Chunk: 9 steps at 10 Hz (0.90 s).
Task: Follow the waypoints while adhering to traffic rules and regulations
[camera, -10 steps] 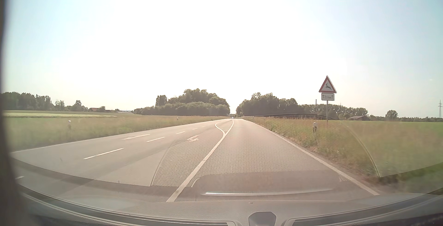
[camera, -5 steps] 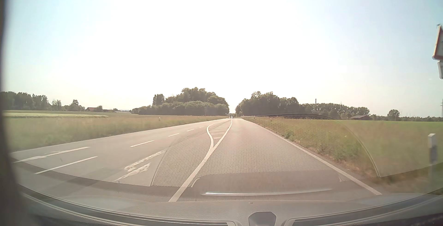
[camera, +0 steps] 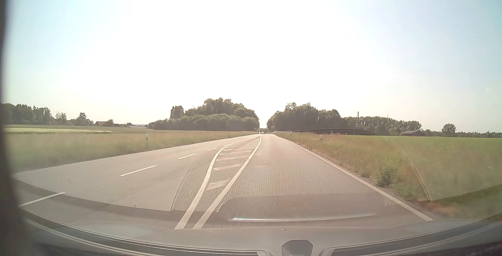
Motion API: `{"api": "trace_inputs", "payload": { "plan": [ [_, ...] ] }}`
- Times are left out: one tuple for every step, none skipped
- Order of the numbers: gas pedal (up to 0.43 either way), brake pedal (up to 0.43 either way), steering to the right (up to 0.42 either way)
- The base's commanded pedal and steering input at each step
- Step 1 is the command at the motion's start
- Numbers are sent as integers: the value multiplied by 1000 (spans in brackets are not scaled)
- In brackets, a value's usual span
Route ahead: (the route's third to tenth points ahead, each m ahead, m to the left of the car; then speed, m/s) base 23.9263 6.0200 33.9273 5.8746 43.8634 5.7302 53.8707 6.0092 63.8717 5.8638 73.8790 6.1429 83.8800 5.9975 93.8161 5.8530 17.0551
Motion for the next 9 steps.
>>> {"api": "trace_inputs", "payload": {
  "plan": [
    [189, 6, 4],
    [189, 6, 3],
    [189, 6, 3],
    [189, 6, 3],
    [189, 6, 3],
    [189, 6, 2],
    [189, 6, 2],
    [189, 6, 2],
    [189, 6, 2]
  ]
}}
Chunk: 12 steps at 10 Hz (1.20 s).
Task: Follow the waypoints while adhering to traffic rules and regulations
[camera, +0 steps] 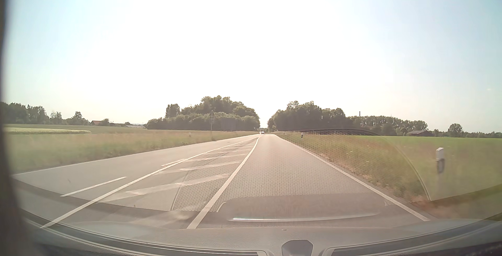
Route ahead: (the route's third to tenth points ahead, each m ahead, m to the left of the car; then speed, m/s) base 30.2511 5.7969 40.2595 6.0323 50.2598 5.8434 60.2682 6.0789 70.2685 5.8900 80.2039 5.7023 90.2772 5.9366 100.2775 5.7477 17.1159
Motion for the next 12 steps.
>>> {"api": "trace_inputs", "payload": {
  "plan": [
    [189, 6, 1],
    [189, 6, 1],
    [189, 6, 1],
    [189, 6, 1],
    [118, 6, 1],
    [0, 6, 1],
    [0, 6, 1],
    [0, 6, 0],
    [0, 6, 0],
    [0, 6, 0],
    [0, 6, 0],
    [0, 6, 0]
  ]
}}
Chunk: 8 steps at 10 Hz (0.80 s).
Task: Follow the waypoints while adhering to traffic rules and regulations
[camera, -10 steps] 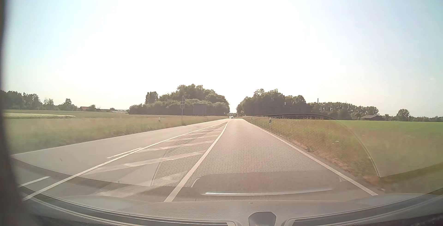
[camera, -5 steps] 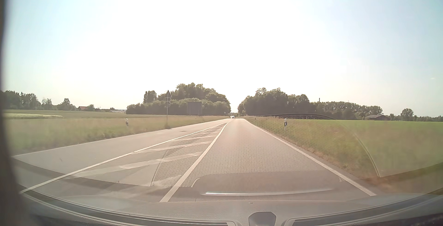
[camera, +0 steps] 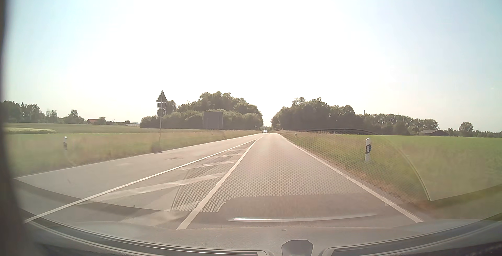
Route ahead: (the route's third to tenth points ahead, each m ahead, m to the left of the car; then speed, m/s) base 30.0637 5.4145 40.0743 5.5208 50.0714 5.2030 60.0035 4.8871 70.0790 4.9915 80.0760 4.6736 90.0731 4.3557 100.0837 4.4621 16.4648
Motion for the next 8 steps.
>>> {"api": "trace_inputs", "payload": {
  "plan": [
    [0, 6, 0],
    [0, 6, 0],
    [0, 6, 0],
    [0, 6, 0],
    [0, 6, 0],
    [0, 6, 1],
    [0, 6, 1],
    [0, 6, 2]
  ]
}}
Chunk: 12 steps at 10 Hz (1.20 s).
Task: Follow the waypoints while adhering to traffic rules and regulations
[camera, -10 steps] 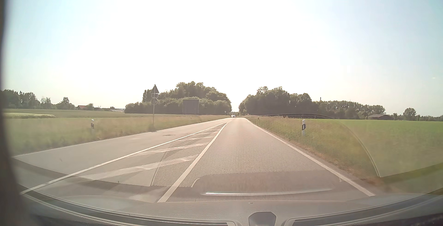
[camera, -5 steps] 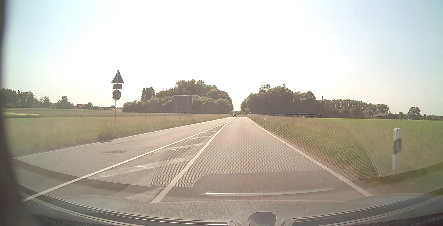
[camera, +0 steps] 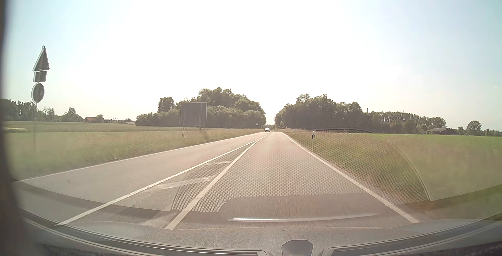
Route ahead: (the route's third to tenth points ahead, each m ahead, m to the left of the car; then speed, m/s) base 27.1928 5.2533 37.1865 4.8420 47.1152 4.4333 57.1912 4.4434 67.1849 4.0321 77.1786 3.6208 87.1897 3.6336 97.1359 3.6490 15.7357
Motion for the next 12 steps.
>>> {"api": "trace_inputs", "payload": {
  "plan": [
    [20, 6, 2],
    [28, 6, 3],
    [28, 6, 3],
    [47, 6, 3],
    [47, 6, 3],
    [59, 6, 4],
    [59, 6, 4],
    [67, 6, 4],
    [67, 6, 4],
    [67, 6, 4],
    [67, 6, 4],
    [67, 6, 5]
  ]
}}
